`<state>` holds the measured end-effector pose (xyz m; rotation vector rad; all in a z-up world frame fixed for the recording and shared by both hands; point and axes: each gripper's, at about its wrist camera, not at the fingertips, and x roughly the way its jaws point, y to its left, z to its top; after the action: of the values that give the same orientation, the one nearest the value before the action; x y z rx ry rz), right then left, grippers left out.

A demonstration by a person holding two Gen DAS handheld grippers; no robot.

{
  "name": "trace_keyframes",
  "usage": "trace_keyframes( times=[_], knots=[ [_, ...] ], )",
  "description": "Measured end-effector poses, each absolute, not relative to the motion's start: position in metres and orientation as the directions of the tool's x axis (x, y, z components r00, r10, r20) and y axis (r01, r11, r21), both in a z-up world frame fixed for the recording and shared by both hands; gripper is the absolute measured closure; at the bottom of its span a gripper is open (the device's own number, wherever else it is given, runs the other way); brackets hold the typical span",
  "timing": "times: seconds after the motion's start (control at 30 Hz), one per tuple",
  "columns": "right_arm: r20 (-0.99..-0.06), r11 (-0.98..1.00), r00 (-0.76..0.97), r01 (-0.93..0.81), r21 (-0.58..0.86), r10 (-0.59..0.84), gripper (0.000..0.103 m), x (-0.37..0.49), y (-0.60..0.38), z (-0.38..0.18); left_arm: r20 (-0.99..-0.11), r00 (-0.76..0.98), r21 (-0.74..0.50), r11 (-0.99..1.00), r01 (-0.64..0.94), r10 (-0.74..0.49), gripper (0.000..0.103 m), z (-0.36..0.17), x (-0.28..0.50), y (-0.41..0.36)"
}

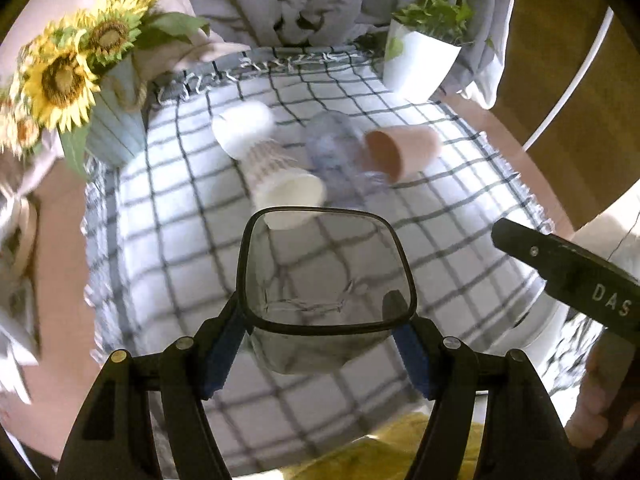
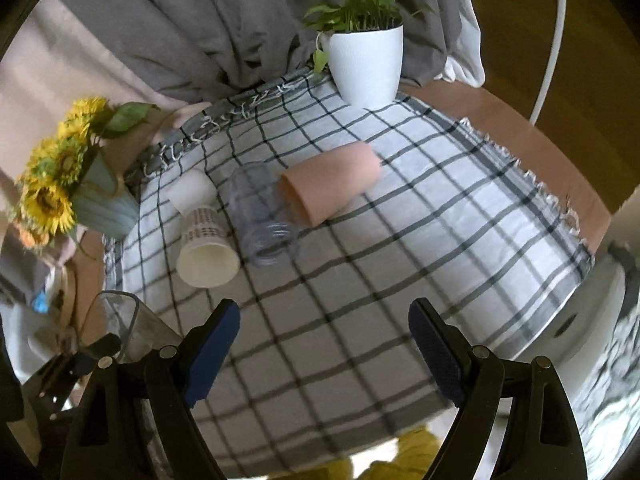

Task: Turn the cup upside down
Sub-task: 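Lift the tumbler with the left tool and rotate it upright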

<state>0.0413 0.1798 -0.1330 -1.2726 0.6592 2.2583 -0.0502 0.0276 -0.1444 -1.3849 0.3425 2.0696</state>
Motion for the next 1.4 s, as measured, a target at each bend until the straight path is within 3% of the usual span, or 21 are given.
trace_keyframes(
  times=[0.53, 1.23, 1.4],
  knots=[
    [-0.89, -0.835, -0.418, -0.544, 0.087, 0.18, 0.017, 0.1, 0.249, -0.142, -0.929, -0.005, -0.331, -0.84, -0.429, 0.369, 0.033, -0.217, 0.0, 0.089],
    [-0.903, -0.842, -0.373, -0.54, 0.025, 0.212, 0.017, 0.078, 0.255, -0.157, -0.95, -0.076, -0.239, -0.862, -0.448, 0.303, 0.036, -0.236, -0.044, 0.117],
    [-0.912, -0.843, -0.358, -0.537, 0.025, 0.201, 0.017, 0.077, 0.258, -0.164, -0.956, -0.072, -0.226, -0.868, -0.441, 0.285, 0.024, -0.237, -0.044, 0.12]
  ],
)
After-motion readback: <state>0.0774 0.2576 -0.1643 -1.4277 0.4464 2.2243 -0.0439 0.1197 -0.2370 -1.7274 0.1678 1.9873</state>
